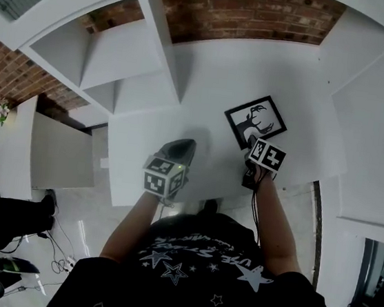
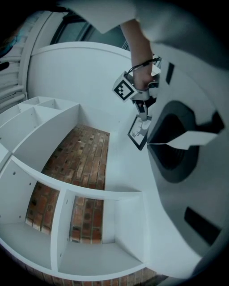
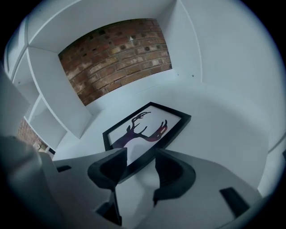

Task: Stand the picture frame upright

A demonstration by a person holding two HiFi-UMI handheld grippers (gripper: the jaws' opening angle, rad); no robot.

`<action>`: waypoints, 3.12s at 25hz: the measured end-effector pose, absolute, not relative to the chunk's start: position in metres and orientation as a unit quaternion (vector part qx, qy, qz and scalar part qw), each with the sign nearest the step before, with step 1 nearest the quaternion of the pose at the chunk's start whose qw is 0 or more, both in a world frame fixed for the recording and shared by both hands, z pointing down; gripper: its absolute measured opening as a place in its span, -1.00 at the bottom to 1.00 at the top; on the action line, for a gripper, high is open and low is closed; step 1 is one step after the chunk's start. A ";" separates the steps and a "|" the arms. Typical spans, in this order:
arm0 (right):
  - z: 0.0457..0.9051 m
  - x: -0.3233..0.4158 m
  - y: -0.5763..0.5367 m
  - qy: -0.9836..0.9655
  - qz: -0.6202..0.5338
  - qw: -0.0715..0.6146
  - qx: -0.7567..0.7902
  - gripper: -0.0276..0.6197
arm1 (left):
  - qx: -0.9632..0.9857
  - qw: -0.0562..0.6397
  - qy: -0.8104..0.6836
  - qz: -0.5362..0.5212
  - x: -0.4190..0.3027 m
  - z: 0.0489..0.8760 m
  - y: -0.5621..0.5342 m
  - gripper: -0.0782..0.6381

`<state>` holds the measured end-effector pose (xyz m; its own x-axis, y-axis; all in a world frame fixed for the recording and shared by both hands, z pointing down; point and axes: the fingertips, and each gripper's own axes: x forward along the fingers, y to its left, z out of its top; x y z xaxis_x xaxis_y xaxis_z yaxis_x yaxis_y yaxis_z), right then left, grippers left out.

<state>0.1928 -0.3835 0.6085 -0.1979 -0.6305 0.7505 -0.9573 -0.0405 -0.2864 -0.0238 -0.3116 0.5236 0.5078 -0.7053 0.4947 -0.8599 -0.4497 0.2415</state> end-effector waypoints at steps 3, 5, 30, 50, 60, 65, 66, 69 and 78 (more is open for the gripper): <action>0.609 0.191 -0.385 -0.659 0.379 0.239 0.604 -0.25 | 0.832 0.237 -0.475 0.162 -0.026 0.523 -0.310 -0.73; 0.612 0.191 -0.385 -0.652 0.376 0.254 0.607 -0.16 | 0.830 0.237 -0.478 0.162 -0.029 0.523 -0.308 -0.73; 0.620 0.182 -0.337 -0.665 0.383 0.262 0.585 -0.29 | 0.829 0.242 -0.472 0.175 -0.055 0.532 -0.258 -0.73; 0.619 0.164 -0.236 -0.682 0.390 0.276 0.554 -0.44 | 0.846 0.253 -0.429 0.190 -0.057 0.546 -0.188 -0.73; 0.623 0.168 -0.191 -0.671 0.403 0.277 0.557 -0.48 | 0.854 0.261 -0.403 0.203 -0.045 0.557 -0.154 -0.73; 0.624 0.169 -0.183 -0.655 0.414 0.264 0.574 -0.43 | 0.857 0.257 -0.396 0.203 -0.050 0.556 -0.147 -0.73; 0.624 0.171 -0.182 -0.651 0.416 0.263 0.578 -0.40 | 0.858 0.257 -0.396 0.203 -0.051 0.555 -0.146 -0.73; 0.626 0.172 -0.176 -0.638 0.433 0.252 0.585 -0.34 | 0.859 0.255 -0.394 0.203 -0.056 0.555 -0.140 -0.73; 0.632 0.159 -0.173 -0.629 0.521 0.152 0.557 -0.50 | 0.859 0.261 -0.388 0.207 -0.075 0.557 -0.121 -0.73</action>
<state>0.1585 -0.1725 0.6321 -0.3334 -0.5429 0.7708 -0.8587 -0.1626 -0.4860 -0.0755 -0.1210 0.5570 0.6127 -0.5592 0.5585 -0.7752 -0.5626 0.2872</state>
